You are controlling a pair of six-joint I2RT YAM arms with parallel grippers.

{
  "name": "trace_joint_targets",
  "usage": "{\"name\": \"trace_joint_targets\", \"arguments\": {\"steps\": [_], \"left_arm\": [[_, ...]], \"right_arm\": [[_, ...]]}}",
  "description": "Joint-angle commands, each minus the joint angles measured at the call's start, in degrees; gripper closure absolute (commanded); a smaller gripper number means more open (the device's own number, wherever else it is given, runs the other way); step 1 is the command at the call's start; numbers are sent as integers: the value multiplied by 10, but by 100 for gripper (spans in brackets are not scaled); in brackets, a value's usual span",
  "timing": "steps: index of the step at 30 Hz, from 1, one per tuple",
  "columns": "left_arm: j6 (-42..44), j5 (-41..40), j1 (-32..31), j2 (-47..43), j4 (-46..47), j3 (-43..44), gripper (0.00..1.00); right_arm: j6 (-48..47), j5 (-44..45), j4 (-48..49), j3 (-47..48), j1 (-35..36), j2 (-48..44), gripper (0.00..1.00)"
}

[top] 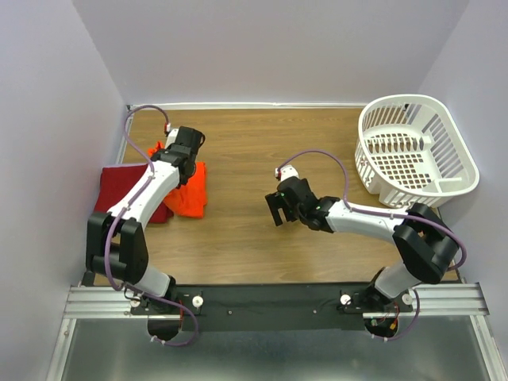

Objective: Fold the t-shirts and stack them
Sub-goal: Neatly place the folded tshirt to the corner

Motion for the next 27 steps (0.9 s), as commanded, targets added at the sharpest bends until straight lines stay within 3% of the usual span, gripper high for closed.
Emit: {"name": "trace_joint_targets", "arguments": {"steps": [1, 9, 27], "left_arm": [[16, -60, 18, -29, -41, 37, 100], [13, -128, 97, -9, -83, 90, 100], [-52, -279, 160, 97, -92, 115, 100]], "right_arm": [[15, -38, 45, -12, 4, -11, 0], [15, -42, 49, -16, 4, -14, 0], [13, -50, 52, -23, 4, -24, 1]]}}
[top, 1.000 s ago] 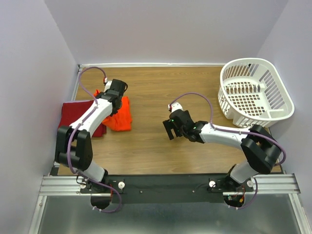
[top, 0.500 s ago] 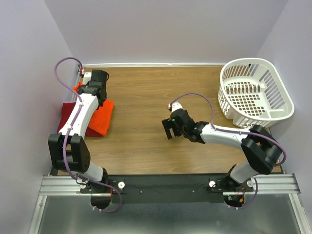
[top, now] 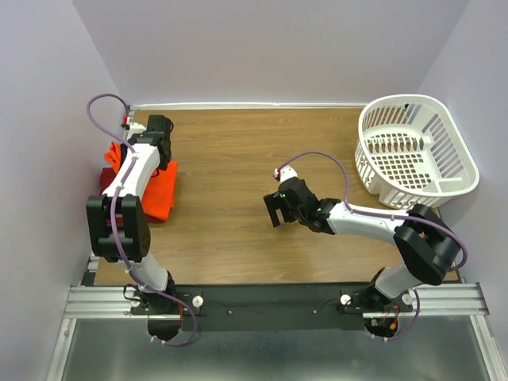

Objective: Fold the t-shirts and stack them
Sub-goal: Neatly place the folded tshirt to the corner

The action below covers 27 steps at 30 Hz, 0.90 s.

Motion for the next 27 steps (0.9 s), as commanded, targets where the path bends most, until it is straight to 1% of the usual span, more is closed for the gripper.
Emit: {"name": "trace_joint_targets", "arguments": {"steps": [1, 3, 9, 17, 21, 22, 24, 25, 26, 27], "left_arm": [[-29, -84, 18, 26, 9, 11, 100], [-42, -96, 24, 42, 7, 10, 100], [-35, -108, 46, 53, 37, 6, 100], [-10, -90, 58, 73, 115, -33, 100], [-36, -99, 62, 87, 111, -38, 87], [-43, -99, 67, 89, 102, -34, 81], [-64, -98, 74, 90, 93, -29, 73], [-68, -100, 80, 88, 87, -23, 60], [-69, -100, 82, 88, 86, -21, 55], [-68, -96, 83, 84, 88, -18, 55]], "right_arm": [[6, -9, 13, -8, 3, -17, 1], [5, -9, 14, -8, 2, -18, 1], [6, -9, 14, -10, 3, -16, 1], [4, -3, 14, -11, 3, -14, 1], [4, -4, 13, -9, 2, -7, 1], [3, -5, 13, -9, 3, -4, 1], [2, -4, 13, -9, 2, -3, 1], [3, -5, 13, -9, 2, -2, 1], [3, -5, 13, -10, 2, -3, 1], [3, -6, 13, -11, 2, -4, 2]]}}
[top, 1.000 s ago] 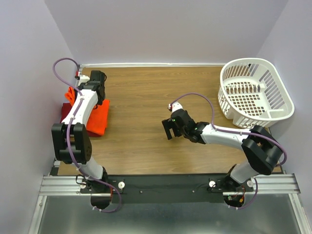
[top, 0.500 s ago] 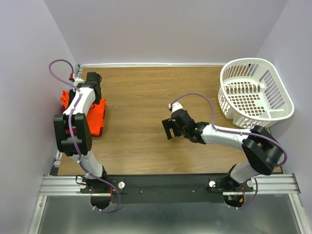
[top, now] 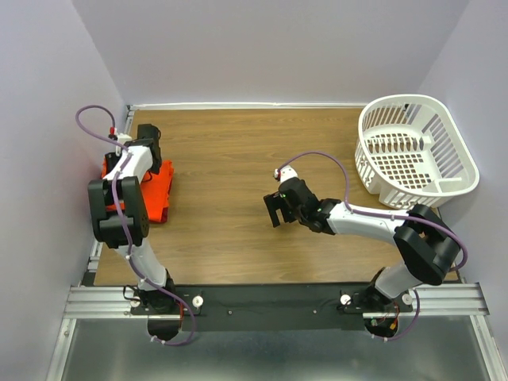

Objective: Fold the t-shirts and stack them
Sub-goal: Neatly place the folded tshirt to the corner, then reset both grippers

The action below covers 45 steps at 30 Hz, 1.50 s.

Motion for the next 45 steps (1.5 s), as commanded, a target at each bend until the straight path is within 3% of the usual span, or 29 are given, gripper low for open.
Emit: {"name": "trace_joint_targets", "arguments": {"steps": [1, 11, 16, 20, 24, 29, 30, 33, 39, 45], "left_arm": [[-35, -32, 13, -10, 7, 15, 31], [-3, 46, 24, -82, 57, 24, 29], [54, 243, 22, -188, 143, -24, 29], [90, 443, 14, -326, 195, -61, 25], [106, 525, -25, -423, 211, -82, 24], [136, 505, -147, -527, 213, -88, 22], [139, 485, -189, -558, 202, -82, 16], [143, 448, -230, -623, 187, -67, 9], [130, 401, -230, -719, 151, -7, 4], [80, 324, -230, -798, 159, -15, 4]], "right_arm": [[4, -7, 8, -10, 3, -3, 2], [-4, 26, -18, 0, 2, -29, 1], [19, 73, -55, 36, -4, -21, 0], [55, 88, -101, 94, -48, -15, 0], [99, 81, -150, 145, -129, -40, 0], [124, 58, -213, 189, -251, -124, 0], [124, 67, -221, 194, -281, -161, 0], [104, 134, -249, 211, -295, -239, 0], [33, 186, -263, 207, -295, -400, 0], [-33, 199, -263, 183, -296, -567, 0]]}}
